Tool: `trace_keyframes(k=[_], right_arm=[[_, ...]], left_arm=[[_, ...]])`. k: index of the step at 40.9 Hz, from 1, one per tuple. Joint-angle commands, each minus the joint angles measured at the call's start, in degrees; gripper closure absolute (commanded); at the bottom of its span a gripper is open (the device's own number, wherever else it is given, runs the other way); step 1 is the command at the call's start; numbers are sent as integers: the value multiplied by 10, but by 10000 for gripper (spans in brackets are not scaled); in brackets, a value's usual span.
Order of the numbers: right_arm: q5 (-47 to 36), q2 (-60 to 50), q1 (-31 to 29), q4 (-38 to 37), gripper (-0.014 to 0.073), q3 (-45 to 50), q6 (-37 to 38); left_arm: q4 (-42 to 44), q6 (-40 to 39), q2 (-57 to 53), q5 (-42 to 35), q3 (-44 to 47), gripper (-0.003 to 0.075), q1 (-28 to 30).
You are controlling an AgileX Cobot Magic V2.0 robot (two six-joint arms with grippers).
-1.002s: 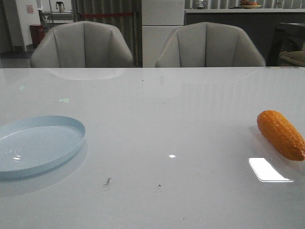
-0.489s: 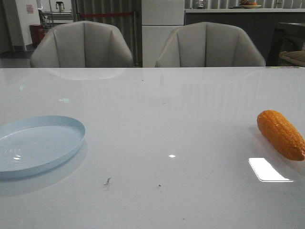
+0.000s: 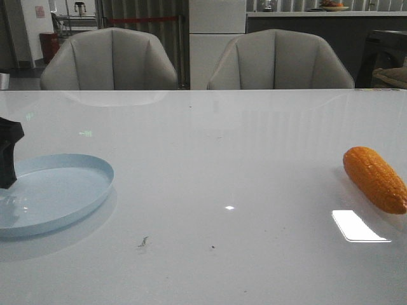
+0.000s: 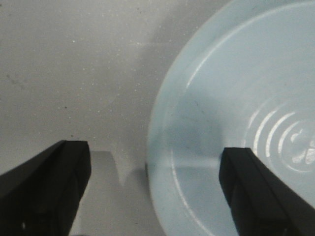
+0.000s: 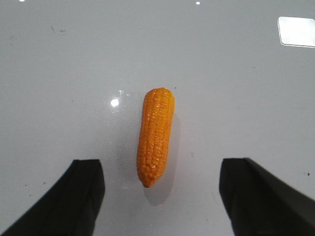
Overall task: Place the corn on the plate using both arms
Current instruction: 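Lower the left gripper to the rim of the light blue plate and grasp it, then lift the plate with the left gripper and carry it toward the table center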
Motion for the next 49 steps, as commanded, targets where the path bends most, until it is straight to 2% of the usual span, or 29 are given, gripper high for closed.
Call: trace_keyframes(k=[1, 9, 12, 14, 24, 31, 37, 49], right_arm=[[-43, -3, 0, 1, 2, -19, -6], [-44, -3, 0, 1, 2, -19, -6], [-44, -3, 0, 1, 2, -19, -6], [-43, -3, 0, 1, 2, -19, -6], [-43, -3, 0, 1, 2, -19, -6], [-43, -3, 0, 1, 2, -19, -6], [-43, -3, 0, 1, 2, -19, -6], [-42, -3, 0, 1, 2, -19, -6]], left_arm=[[-4, -3, -15, -14, -18, 141, -1], [-4, -3, 3, -16, -17, 142, -1], [-5, -3, 4, -16, -17, 174, -1], [-5, -3, 4, -17, -17, 220, -1], [-5, -3, 4, -15, -17, 628, -1], [-5, -3, 4, -11, -18, 624, -1], [6, -3, 4, 22, -36, 624, -1], [2, -3, 4, 100, -141, 624, -1]])
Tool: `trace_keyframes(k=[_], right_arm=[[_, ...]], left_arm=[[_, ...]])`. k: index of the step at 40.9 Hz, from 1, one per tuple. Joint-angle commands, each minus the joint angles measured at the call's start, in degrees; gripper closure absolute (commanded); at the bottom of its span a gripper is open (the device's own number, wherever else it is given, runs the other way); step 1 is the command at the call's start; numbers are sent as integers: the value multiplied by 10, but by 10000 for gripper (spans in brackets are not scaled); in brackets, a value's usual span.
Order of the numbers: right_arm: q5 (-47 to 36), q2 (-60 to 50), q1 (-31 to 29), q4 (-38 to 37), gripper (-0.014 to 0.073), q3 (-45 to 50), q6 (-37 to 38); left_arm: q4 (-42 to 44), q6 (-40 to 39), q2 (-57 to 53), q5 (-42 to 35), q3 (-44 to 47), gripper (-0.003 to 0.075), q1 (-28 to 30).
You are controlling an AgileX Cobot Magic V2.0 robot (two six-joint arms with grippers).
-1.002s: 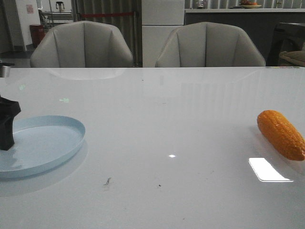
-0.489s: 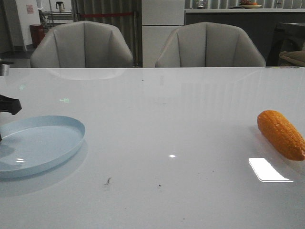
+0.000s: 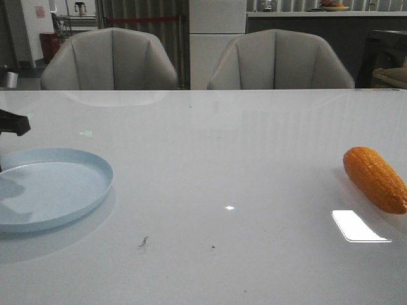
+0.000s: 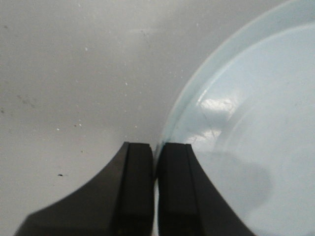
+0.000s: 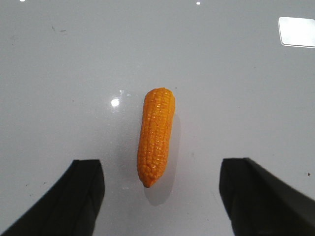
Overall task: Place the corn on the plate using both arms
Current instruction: 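Lift the plate with the left gripper and carry it toward the table center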
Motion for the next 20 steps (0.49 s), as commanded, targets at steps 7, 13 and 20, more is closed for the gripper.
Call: trace_keyframes(k=[7, 13, 20], right_arm=[[-41, -3, 0, 1, 2, -19, -5], [-41, -3, 0, 1, 2, -19, -5], [-41, -3, 0, 1, 2, -19, -5]], left_arm=[[-73, 5, -28, 51, -115, 624, -2], [-131, 10, -28, 66, -166, 624, -12], [-173, 10, -28, 74, -207, 624, -49]])
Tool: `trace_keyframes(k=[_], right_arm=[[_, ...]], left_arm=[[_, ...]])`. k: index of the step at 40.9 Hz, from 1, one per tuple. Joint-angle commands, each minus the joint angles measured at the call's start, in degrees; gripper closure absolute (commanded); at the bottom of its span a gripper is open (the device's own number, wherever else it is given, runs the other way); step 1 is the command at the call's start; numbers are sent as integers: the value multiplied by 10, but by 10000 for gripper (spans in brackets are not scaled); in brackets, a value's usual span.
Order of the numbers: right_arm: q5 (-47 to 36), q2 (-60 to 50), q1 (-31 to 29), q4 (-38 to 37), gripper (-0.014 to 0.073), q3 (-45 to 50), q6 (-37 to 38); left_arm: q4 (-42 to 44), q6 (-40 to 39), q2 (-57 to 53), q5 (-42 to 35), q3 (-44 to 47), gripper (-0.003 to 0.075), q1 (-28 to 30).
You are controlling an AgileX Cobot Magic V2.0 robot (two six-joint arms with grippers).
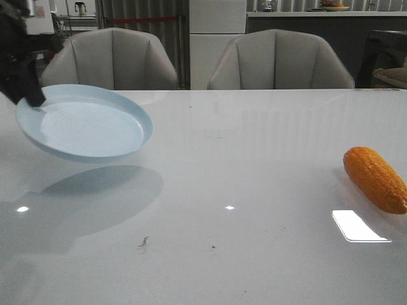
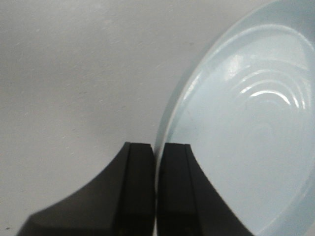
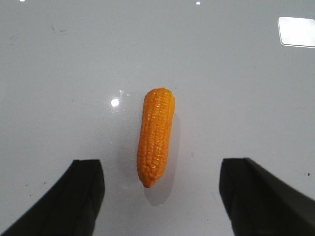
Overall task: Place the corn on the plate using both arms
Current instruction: 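Lift the plate with the left gripper and carry it toward the table center, then set the plate down, open the left gripper and raise it away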
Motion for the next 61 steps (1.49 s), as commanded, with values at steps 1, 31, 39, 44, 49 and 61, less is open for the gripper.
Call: trace_keyframes(k=[1, 31, 39, 44, 49, 61], right_arm=[[-41, -3, 0, 1, 2, -19, -5], [-41, -3, 0, 1, 2, -19, -5], [-41, -3, 0, 1, 2, -19, -5], [-41, -3, 0, 1, 2, -19, -5], [-41, -3, 0, 1, 2, -19, -5], [-39, -3, 0, 1, 2, -19, -5]], left_arm=[[-41, 2, -30, -4, -37, 624, -29], [-83, 37, 69, 5, -39, 608, -186], [-83, 39, 79, 4, -39, 377, -187], [-80, 40, 79, -3, -39, 202, -187], [-71, 40, 79, -5, -41, 195, -187], [-53, 38, 79, 51, -135, 309, -176]])
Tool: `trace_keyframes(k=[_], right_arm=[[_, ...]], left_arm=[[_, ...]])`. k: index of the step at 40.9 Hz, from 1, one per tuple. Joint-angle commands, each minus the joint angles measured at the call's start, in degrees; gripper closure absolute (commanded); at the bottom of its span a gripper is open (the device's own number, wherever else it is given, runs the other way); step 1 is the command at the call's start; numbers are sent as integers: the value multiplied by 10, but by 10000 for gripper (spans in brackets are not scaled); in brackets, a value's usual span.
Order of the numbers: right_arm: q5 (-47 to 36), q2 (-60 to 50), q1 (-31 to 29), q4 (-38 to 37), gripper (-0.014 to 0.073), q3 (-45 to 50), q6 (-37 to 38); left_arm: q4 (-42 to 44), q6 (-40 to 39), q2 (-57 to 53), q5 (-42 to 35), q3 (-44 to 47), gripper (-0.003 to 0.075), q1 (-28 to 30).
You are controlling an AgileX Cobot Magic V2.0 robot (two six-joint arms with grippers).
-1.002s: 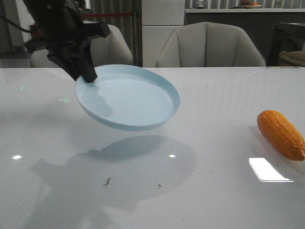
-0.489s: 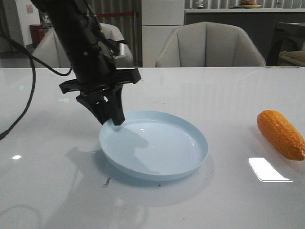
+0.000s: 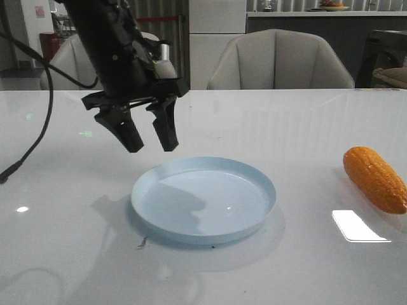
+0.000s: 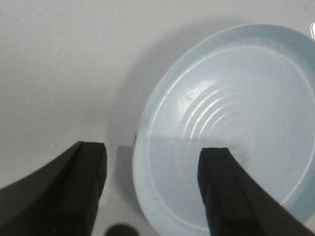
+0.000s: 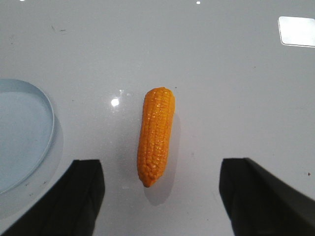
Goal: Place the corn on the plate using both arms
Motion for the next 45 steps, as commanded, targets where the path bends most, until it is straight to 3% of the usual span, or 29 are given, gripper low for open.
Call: trace_keyframes(k=[1, 13, 26, 34, 45], right_arm=[[-39, -3, 0, 1, 2, -19, -5], [-63, -3, 0, 1, 2, -19, -5], [-33, -3, 0, 2, 2, -19, -5], [4, -3, 0, 2, 2, -51, -5], [116, 40, 0, 2, 2, -219, -5]], left_arm=[[3, 0, -34, 9, -63, 317, 9], [59, 10, -69, -44, -213, 416, 31], [124, 9, -224, -128, -183, 527, 90], [124, 9, -353, -185, -15, 582, 169], [123, 9, -618, -488, 401, 631, 229]])
